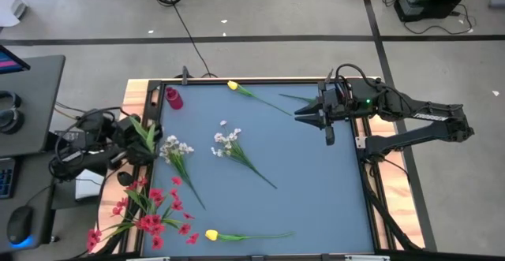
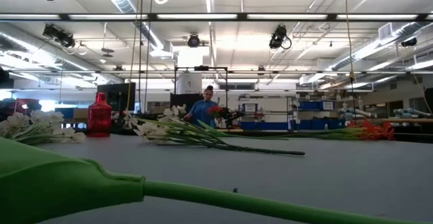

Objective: Sort flowers into vase by color
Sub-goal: Put the black flower into the transparent vase, then put the red flowers into the transparent vase

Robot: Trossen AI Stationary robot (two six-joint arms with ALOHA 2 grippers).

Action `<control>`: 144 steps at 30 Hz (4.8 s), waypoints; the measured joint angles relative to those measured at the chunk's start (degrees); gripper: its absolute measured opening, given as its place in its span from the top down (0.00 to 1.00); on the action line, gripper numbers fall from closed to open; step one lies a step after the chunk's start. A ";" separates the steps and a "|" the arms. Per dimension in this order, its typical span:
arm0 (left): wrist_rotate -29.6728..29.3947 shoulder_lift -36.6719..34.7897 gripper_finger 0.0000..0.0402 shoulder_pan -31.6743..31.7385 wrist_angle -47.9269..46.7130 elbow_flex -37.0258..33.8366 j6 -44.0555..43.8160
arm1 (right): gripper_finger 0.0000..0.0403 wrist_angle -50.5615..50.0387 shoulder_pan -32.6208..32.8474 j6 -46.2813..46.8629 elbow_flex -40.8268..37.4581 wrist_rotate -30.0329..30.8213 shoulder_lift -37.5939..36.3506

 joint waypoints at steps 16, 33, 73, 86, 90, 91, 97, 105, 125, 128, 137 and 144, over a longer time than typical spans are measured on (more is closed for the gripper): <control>-5.69 18.80 0.99 -0.54 14.11 -1.39 12.31 | 0.79 0.00 0.00 0.00 0.00 0.01 0.00; -16.67 28.93 0.99 -23.96 26.72 -8.15 18.95 | 0.79 0.02 0.00 0.00 0.00 0.00 0.00; -6.44 14.93 0.98 -46.63 22.93 -9.54 23.91 | 0.79 0.02 0.00 0.00 0.00 0.01 0.00; -9.09 19.53 0.98 -51.14 23.76 -9.54 29.67 | 0.79 0.01 0.00 0.00 0.00 0.01 0.00; -9.11 20.81 0.98 -52.25 22.75 -9.54 31.08 | 0.79 0.02 0.00 0.00 0.00 0.00 0.00; -9.11 21.04 0.98 -52.61 22.26 -9.55 31.85 | 0.79 0.02 0.00 0.00 0.00 0.00 0.00; -9.45 21.96 0.95 -54.08 21.16 -11.51 34.47 | 0.79 0.02 0.00 -0.01 0.00 0.00 0.00; -12.83 22.31 0.71 -55.65 21.44 -10.93 32.08 | 0.79 0.02 0.00 0.00 0.00 0.02 0.00; -13.67 24.17 0.38 -55.63 -1.50 4.95 32.43 | 0.79 0.00 0.00 -0.02 0.00 0.02 0.00; -16.10 25.11 0.38 -55.61 -6.01 8.42 32.02 | 0.79 0.01 0.00 0.00 0.01 0.00 0.00; -24.34 30.50 0.38 -55.60 -22.89 24.07 31.09 | 0.79 0.02 0.00 -0.01 0.01 0.02 0.00; -32.65 36.07 0.38 -55.40 -28.35 34.87 30.97 | 0.79 0.01 0.00 -0.02 0.02 0.01 0.00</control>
